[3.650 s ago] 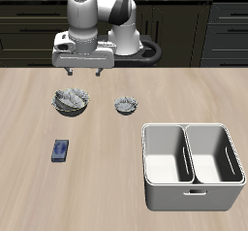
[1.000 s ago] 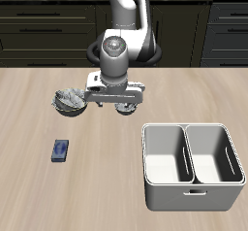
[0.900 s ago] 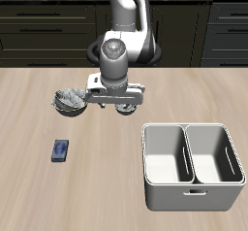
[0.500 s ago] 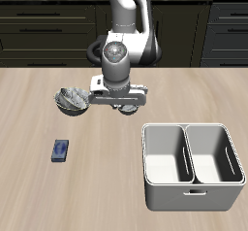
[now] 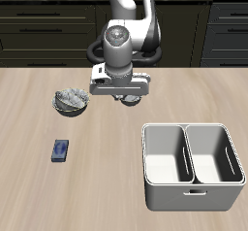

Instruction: Stack the middle-sized bowl on the largest bowl and stack the smallest bowl on the middle-sized bowl

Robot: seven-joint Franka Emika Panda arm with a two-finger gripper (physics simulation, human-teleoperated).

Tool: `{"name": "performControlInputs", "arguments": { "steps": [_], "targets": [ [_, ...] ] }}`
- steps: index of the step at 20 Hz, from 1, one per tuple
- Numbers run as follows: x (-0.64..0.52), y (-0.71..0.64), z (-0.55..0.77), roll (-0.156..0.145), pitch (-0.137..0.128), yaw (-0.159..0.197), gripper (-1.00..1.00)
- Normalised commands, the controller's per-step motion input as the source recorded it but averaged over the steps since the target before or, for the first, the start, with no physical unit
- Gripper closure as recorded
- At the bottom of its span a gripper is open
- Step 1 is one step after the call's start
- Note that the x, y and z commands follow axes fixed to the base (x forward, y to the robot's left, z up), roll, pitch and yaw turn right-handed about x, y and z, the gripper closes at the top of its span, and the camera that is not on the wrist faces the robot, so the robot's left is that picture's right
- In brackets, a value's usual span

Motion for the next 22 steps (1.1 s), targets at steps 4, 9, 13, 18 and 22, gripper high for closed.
{"name": "performControlInputs", "arguments": {
  "steps": [4, 9, 13, 18, 22],
  "targets": [
    [-0.10, -0.12, 0.38, -0.016, -0.059, 0.019, 1.00],
    [-0.13, -0.32, 0.45, -0.025, -0.067, 0.008, 1.00],
    [-0.16, -0.38, 0.38, -0.024, -0.077, 0.029, 1.00],
    [-0.07, -0.43, 0.27, -0.025, -0.036, 0.024, 1.00],
    [0.01, -0.58, 0.25, -0.040, -0.048, 0.032, 1.00]
  ]
}}
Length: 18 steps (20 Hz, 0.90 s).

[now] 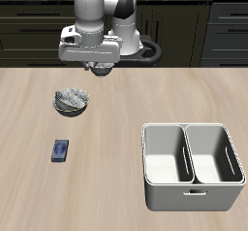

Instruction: Stack the middle-sized bowl on the largest bowl and stack the smallest bowl on the middle-sized bowl

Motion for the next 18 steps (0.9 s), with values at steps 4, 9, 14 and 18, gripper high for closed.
{"name": "performControlInputs", "arguments": {
  "steps": [4, 9, 14, 18],
  "targets": [
    [0.06, -0.45, 0.14, -0.078, -0.038, 0.031, 1.00],
    [0.02, -0.30, 0.06, -0.032, -0.013, -0.003, 1.00],
    [0.03, -0.37, 0.14, -0.009, -0.027, -0.009, 1.00],
    [0.08, -0.45, 0.11, -0.056, -0.019, 0.009, 1.00]
  ]
}}
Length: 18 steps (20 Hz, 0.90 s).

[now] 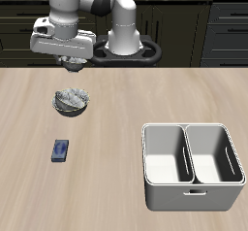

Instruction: Stack the middle-sized bowl on the largest bowl and stack the smallest bowl on the middle-sized bowl

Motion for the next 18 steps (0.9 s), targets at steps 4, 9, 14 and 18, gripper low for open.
{"name": "performControlInputs", "arguments": {
  "steps": [4, 9, 14, 18],
  "targets": [
    [0.12, -0.30, 0.10, -0.013, -0.016, -0.006, 1.00],
    [0.18, -0.13, 0.02, 0.036, 0.001, 0.018, 1.00],
    [0.21, -0.03, 0.01, 0.014, 0.014, 0.003, 1.00],
    [0.15, -0.15, -0.08, -0.017, 0.017, -0.001, 1.00]
  ]
}}
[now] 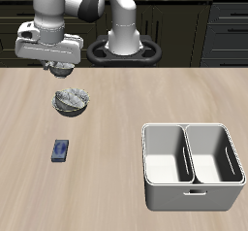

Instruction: Stack the middle-sized bowl on the largest bowl and stack the smallest bowl on the middle-sized bowl

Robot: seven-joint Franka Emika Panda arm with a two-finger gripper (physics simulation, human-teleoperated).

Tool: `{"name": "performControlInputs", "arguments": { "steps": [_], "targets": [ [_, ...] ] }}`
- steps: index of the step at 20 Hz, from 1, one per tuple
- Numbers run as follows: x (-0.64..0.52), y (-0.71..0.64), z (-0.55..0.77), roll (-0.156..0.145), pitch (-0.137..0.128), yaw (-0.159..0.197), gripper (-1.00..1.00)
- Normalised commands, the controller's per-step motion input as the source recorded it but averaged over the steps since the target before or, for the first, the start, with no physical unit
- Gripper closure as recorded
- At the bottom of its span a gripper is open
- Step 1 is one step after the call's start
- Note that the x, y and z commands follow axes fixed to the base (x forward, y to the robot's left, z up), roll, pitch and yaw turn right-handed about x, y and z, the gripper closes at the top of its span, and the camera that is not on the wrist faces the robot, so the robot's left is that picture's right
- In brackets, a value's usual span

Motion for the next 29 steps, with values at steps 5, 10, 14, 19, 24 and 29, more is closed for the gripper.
{"name": "performControlInputs", "arguments": {
  "steps": [5, 10, 14, 19, 24, 29],
  "targets": [
    [0.07, 0.13, -0.30, 0.020, 0.039, 0.000, 1.00],
    [0.00, 0.07, -0.38, -0.007, 0.043, 0.008, 1.00],
    [-0.02, -0.09, -0.32, -0.044, 0.053, 0.009, 1.00],
    [0.01, -0.01, -0.34, -0.048, 0.051, 0.049, 1.00],
    [-0.01, 0.09, -0.28, -0.036, 0.045, 0.045, -1.00],
    [0.01, 0.10, 0.00, 0.025, -0.001, 0.009, -1.00]
  ]
}}
